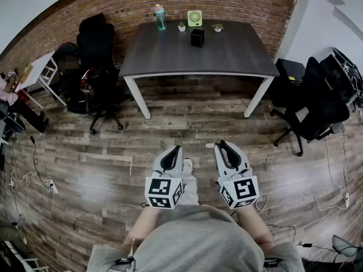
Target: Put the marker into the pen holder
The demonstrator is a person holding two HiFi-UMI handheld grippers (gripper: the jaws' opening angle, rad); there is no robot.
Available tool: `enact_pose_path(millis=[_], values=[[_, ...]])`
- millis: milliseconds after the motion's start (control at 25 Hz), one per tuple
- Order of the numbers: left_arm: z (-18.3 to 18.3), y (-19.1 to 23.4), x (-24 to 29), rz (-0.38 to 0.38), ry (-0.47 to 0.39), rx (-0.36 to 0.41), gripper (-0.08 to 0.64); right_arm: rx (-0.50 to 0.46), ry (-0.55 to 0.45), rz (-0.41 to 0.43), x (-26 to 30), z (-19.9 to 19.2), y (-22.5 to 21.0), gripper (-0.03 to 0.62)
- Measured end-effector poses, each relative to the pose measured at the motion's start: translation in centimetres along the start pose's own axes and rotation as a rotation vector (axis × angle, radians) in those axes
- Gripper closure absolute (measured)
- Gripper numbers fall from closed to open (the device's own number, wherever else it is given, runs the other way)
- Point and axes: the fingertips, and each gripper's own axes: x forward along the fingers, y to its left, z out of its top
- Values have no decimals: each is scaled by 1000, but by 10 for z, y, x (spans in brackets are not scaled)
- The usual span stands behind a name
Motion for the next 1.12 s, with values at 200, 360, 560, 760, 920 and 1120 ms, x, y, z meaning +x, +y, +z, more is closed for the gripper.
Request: enact_pose_path(millis=[200, 360, 560, 760, 920, 1120], values=[[0, 8, 26, -6, 3, -5, 543, 7, 8, -8, 23, -5, -17, 519], [0, 18, 52, -8, 13, -13, 543, 6, 10, -11, 47, -6, -32, 520], [3, 32, 89, -23, 28, -15, 543, 6, 9, -20, 81, -4, -52, 520], [13, 45, 133, -50, 39, -14, 543, 11, 16, -33, 121, -4, -75, 520], [26, 55, 167, -76, 45, -5, 543, 12, 14, -46, 151, 4, -92, 520], [45, 71, 212, -101, 45, -1, 543, 15, 10, -67, 189, 14, -117, 519]])
